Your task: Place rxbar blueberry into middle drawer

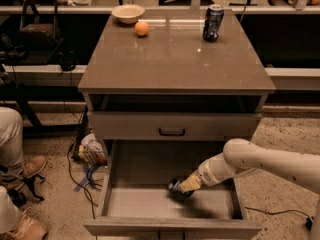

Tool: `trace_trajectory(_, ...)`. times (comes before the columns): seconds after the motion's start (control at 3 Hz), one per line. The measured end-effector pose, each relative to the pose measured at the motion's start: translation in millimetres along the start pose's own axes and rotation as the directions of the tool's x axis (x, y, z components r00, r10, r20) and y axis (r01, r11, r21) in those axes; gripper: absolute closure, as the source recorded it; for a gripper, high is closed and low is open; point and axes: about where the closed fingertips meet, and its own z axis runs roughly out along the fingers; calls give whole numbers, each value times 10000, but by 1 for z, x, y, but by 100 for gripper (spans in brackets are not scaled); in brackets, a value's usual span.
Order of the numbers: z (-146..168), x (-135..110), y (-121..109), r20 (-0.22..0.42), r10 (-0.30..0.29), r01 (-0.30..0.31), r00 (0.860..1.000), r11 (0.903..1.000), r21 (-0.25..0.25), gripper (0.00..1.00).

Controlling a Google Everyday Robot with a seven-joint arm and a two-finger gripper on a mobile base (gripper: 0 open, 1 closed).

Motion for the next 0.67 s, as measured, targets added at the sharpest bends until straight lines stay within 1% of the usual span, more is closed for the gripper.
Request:
trace_trajectory(0.33, -7, -1, 3, 137, -41, 40, 9999, 10000, 60, 0)
trace_trajectory(0.67, -19, 1, 3, 273, -30, 26, 9996, 9999, 170, 0)
